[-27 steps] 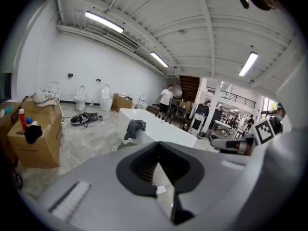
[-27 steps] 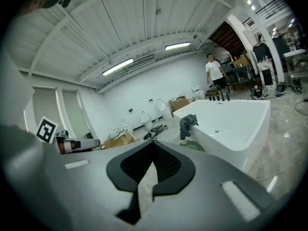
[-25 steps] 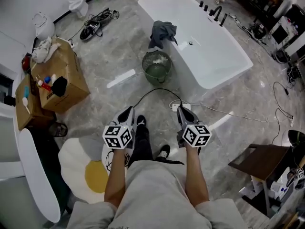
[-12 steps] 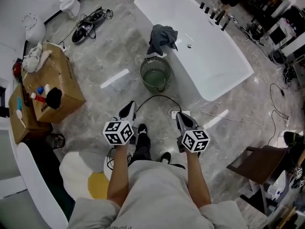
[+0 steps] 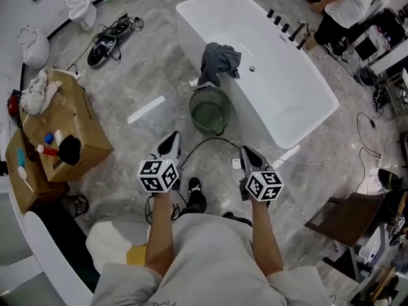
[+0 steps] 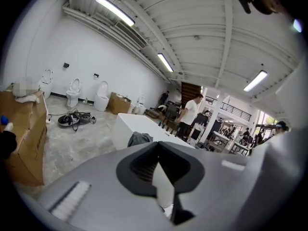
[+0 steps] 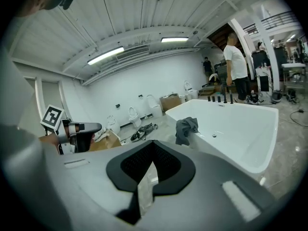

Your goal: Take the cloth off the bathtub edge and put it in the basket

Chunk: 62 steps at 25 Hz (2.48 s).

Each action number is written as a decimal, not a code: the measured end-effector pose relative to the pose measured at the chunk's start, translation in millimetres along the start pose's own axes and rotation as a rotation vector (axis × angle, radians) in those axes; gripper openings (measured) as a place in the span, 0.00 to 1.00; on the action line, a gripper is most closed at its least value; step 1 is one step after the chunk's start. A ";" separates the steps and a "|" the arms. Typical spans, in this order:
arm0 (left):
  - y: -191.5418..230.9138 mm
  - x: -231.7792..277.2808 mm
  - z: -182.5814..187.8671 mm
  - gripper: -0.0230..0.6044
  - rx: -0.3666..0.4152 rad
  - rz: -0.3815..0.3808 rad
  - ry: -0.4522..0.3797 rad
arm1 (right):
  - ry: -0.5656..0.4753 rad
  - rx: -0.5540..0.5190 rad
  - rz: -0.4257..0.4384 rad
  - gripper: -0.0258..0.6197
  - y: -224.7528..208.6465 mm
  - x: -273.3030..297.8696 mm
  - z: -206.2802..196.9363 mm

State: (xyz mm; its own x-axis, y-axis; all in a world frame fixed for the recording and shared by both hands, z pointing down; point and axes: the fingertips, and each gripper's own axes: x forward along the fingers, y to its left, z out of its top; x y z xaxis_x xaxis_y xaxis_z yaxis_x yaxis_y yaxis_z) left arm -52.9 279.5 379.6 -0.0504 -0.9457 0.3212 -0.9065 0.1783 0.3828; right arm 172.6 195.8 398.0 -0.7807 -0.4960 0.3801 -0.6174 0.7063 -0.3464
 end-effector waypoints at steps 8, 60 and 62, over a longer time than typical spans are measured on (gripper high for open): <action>48.0 13.5 38.8 0.13 0.074 0.021 0.001 | -0.005 0.060 -0.039 0.04 7.0 41.4 6.3; 136.7 367.6 108.5 0.13 0.281 -0.105 0.315 | 0.117 0.132 -0.170 0.04 -199.4 331.5 90.9; 146.4 389.7 104.8 0.13 0.296 -0.151 0.358 | 0.112 0.154 -0.220 0.04 -201.5 342.7 89.6</action>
State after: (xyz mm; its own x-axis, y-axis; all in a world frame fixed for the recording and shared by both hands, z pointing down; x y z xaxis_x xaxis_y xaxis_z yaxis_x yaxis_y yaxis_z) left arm -249.2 -91.4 470.0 0.1915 -0.7928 0.5787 -0.9754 -0.0880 0.2023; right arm 20.9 -161.7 521.2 -0.6161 -0.5641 0.5497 -0.7848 0.4987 -0.3680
